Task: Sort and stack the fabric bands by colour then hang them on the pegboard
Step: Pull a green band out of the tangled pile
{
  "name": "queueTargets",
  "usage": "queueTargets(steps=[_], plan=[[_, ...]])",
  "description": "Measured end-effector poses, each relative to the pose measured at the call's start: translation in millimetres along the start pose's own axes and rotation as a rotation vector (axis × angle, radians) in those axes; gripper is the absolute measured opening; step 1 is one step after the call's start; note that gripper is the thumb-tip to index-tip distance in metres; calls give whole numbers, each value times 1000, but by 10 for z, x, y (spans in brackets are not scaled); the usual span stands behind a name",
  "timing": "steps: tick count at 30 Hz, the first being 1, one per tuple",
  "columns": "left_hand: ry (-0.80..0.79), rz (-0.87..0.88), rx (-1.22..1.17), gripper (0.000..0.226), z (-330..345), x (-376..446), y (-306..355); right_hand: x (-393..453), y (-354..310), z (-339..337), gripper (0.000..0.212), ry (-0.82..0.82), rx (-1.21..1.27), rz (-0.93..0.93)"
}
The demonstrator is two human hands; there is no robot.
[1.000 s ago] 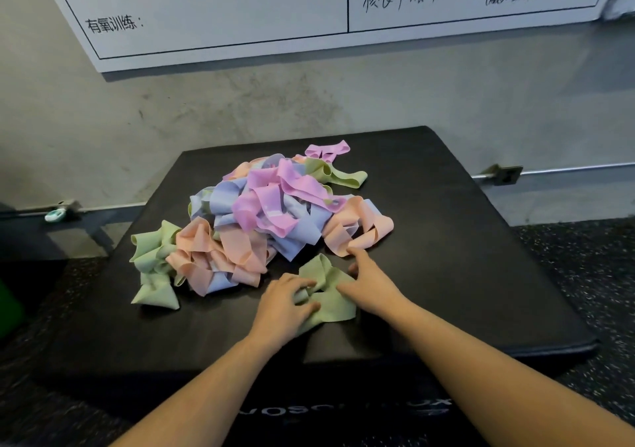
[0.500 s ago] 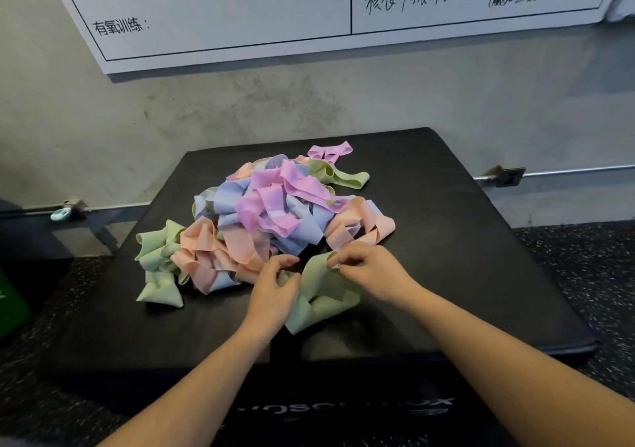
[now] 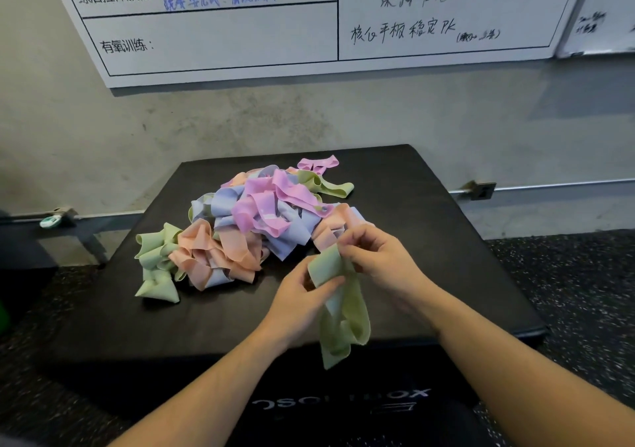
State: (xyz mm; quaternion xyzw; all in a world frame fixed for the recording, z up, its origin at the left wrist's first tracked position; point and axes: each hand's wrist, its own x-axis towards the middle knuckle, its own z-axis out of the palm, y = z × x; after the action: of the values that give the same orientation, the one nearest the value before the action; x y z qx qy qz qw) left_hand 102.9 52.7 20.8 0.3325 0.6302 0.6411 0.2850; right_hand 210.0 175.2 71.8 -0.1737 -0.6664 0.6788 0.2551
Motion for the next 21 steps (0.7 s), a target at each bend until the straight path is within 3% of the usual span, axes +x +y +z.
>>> queueTargets(steps=[4, 6, 9, 13, 17, 21], plan=[[52, -71, -138, 16, 99, -111, 118, -101, -112, -41, 16, 28, 118, 47], [36, -105, -190, 31, 114, -158, 161, -138, -157, -80, 12, 11, 80, 57], [4, -127, -193, 38, 105, -209, 221, -190, -180, -132, 19, -54, -22, 59], [-10, -122, -137, 28, 103, -283, 308, -247, -193, -187, 32, -55, -280, 8], [-5, -136, -77, 22, 64, -342, 338, -299, -245, -210, 20, -22, -556, -79], [78, -101, 7, 21, -45, -318, 314, -324, -283, -273, 19, 13, -580, -179]])
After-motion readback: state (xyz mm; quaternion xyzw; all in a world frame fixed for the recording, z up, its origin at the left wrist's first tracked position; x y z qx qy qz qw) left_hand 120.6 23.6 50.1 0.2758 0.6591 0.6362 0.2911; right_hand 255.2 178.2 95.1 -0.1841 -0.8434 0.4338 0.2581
